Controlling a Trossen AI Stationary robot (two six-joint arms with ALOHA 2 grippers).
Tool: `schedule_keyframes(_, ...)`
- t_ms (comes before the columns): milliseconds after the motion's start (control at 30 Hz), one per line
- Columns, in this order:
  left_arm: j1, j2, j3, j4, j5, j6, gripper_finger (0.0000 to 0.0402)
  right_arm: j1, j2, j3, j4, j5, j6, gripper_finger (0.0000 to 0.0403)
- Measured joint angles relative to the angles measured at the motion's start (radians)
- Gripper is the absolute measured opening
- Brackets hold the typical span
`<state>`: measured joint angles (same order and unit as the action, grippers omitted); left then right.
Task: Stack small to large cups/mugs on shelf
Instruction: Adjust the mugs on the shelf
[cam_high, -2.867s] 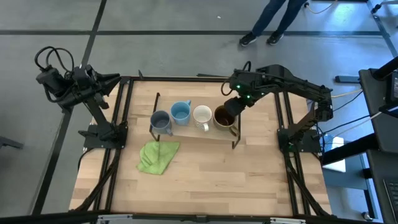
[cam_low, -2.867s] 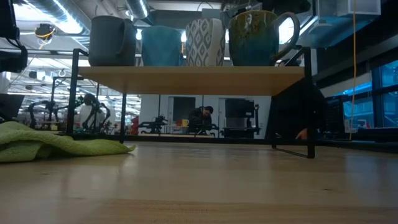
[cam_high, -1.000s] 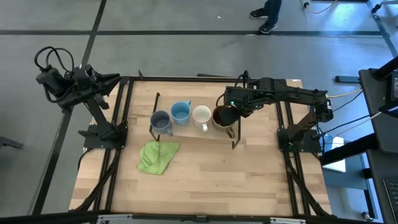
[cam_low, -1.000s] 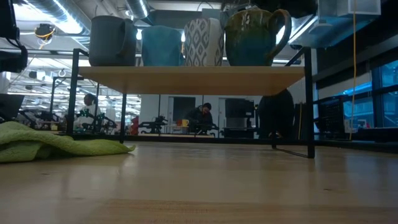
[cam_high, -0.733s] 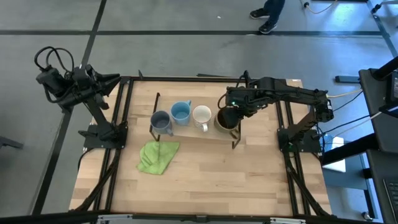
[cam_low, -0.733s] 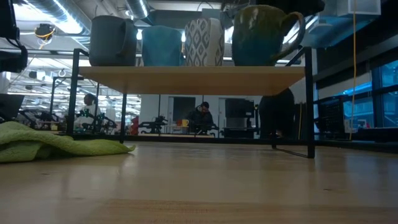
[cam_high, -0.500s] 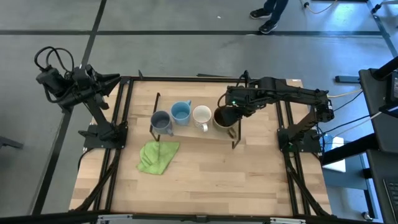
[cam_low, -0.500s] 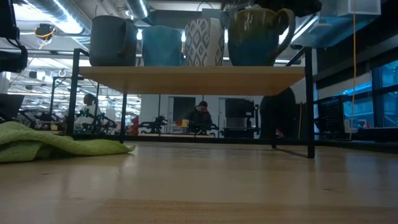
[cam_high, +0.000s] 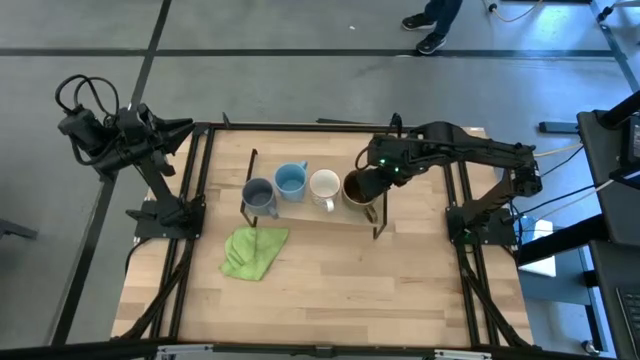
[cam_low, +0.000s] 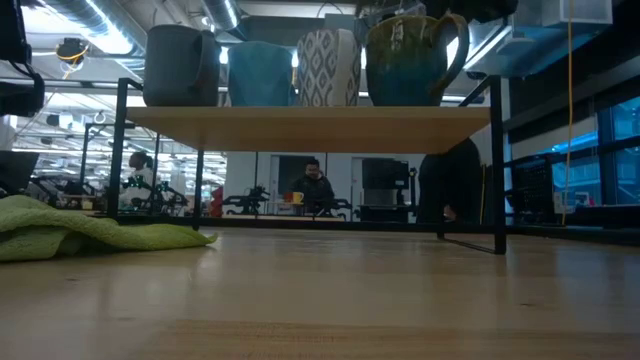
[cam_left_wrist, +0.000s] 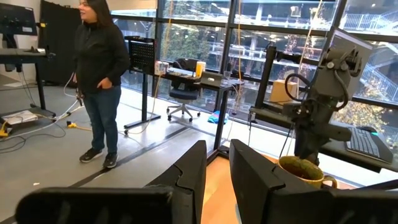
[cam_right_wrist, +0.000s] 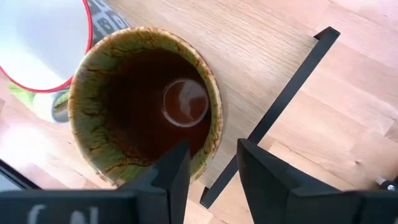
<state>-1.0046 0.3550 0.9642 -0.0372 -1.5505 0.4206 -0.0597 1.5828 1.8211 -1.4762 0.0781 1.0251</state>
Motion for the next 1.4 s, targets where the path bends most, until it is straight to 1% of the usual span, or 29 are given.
schedule_keyframes(167, 0.0, 0.0, 0.0, 0.0, 0.0, 0.0, 0.0066, 0.0, -0.021, 0.0, 0.006, 0.0, 0.006, 0.0133)
schedule_keyframes(233, 0.0, 0.0, 0.0, 0.0, 0.0, 0.0, 0.0066, 0.0, -0.033, 0.003, 0.044, 0.007, -0.012, 0.0133)
schedule_keyframes(300, 0.0, 0.0, 0.0, 0.0, 0.0, 0.0, 0.0066, 0.0, -0.036, 0.02, 0.121, 0.018, -0.044, 0.0133)
schedule_keyframes(433, 0.0, 0.0, 0.0, 0.0, 0.0, 0.0, 0.0066, 0.0, -0.017, 0.066, 0.344, 0.027, -0.153, 0.0133)
schedule_keyframes(500, 0.0, 0.0, 0.0, 0.0, 0.0, -0.001, 0.0066, -0.004, 0.012, 0.089, 0.406, 0.027, -0.212, 0.0133)
schedule_keyframes(567, 0.0, 0.0, 0.0, 0.0, 0.001, -0.001, 0.0066, -0.017, 0.049, 0.121, 0.421, 0.02, -0.264, 0.0133)
schedule_keyframes(767, -0.012, 0.0, 0.0, -0.007, 0.032, -0.027, 0.0066, -0.061, 0.205, 0.261, 0.427, -0.069, -0.436, 0.0133)
schedule_keyframes(867, -0.061, 0.001, 0.0, -0.022, 0.018, -0.027, 0.0066, -0.081, 0.288, 0.381, 0.399, -0.082, -0.543, 0.0133)
schedule_keyframes(1000, -0.155, -0.001, 0.0, -0.016, -0.018, -0.053, 0.0066, -0.131, 0.395, 0.539, 0.327, -0.129, -0.615, 0.0133)
schedule_keyframes(1033, -0.181, -0.002, 0.0, -0.016, -0.019, -0.065, 0.0066, -0.14, 0.406, 0.533, 0.335, -0.137, -0.628, 0.0133)
schedule_keyframes(1100, -0.232, -0.002, 0.0, -0.019, -0.019, -0.077, 0.0066, -0.155, 0.414, 0.506, 0.358, -0.195, -0.633, 0.0133)
schedule_keyframes(1167, -0.275, -0.002, 0.0, -0.026, -0.019, -0.083, 0.0066, -0.16, 0.426, 0.506, 0.362, -0.234, -0.634, 0.0133)
schedule_keyframes(1267, -0.319, -0.013, 0.0, -0.047, -0.019, -0.135, 0.0066, -0.155, 0.431, 0.506, 0.376, -0.247, -0.662, 0.0133)
schedule_keyframes(1333, -0.341, -0.021, 0.001, -0.117, -0.021, -0.209, 0.0066, -0.146, 0.433, 0.506, 0.415, -0.236, -0.688, 0.0133)
schedule_keyframes(1400, -0.355, -0.033, 0.0, -0.227, -0.019, -0.314, 0.0066, -0.142, 0.433, 0.514, 0.437, -0.232, -0.692, 0.0133)
